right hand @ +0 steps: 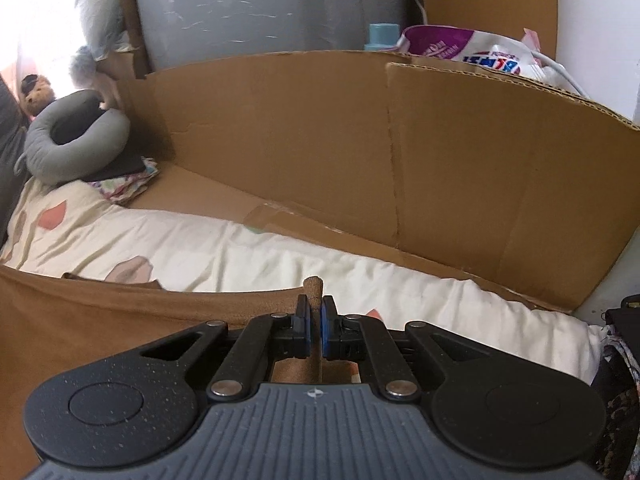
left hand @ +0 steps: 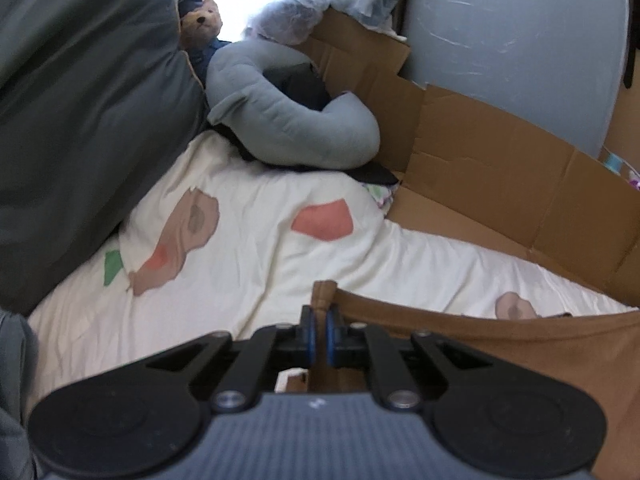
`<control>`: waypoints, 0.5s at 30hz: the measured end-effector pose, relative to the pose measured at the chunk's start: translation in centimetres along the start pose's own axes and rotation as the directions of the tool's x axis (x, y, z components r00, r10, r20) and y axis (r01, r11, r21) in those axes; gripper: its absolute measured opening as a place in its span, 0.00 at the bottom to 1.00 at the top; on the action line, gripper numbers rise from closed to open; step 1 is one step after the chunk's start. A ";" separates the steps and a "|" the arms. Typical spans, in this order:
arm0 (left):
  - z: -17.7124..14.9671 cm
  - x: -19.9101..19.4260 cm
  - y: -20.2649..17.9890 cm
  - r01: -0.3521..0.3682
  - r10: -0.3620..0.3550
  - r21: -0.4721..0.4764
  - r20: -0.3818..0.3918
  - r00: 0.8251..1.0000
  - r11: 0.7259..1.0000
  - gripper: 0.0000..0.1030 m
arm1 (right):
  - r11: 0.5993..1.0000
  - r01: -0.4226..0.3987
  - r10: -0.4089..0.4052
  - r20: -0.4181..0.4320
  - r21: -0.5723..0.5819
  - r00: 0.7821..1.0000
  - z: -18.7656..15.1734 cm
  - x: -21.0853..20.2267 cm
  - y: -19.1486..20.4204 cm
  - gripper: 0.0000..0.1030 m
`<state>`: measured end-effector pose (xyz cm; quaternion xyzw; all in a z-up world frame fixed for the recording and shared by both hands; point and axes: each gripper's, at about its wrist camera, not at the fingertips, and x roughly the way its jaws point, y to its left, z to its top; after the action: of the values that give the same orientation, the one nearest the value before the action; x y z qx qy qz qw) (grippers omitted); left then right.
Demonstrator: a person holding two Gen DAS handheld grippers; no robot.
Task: Fold clothes
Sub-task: 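Lift the collar edge with both tools and fold it over toward the hem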
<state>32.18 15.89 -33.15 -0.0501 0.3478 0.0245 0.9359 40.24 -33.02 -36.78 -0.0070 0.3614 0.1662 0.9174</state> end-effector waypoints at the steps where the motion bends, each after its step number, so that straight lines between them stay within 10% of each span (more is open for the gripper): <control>1: 0.2 0.3 0.0 -0.002 0.002 0.003 0.001 1.000 1.000 0.06 | 1.000 0.005 -0.005 -0.001 -0.003 1.000 0.1 0.3 0.1 0.04; 15: 0.3 5.4 0.1 -0.024 0.025 0.015 -0.071 0.997 1.000 0.06 | 0.999 0.037 -0.037 -0.069 0.001 0.997 0.7 4.8 -0.6 0.04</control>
<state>36.52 16.11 -36.46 -0.0401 0.3815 0.0318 0.9229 44.16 -32.01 -39.52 -0.0184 0.3927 0.1485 0.9074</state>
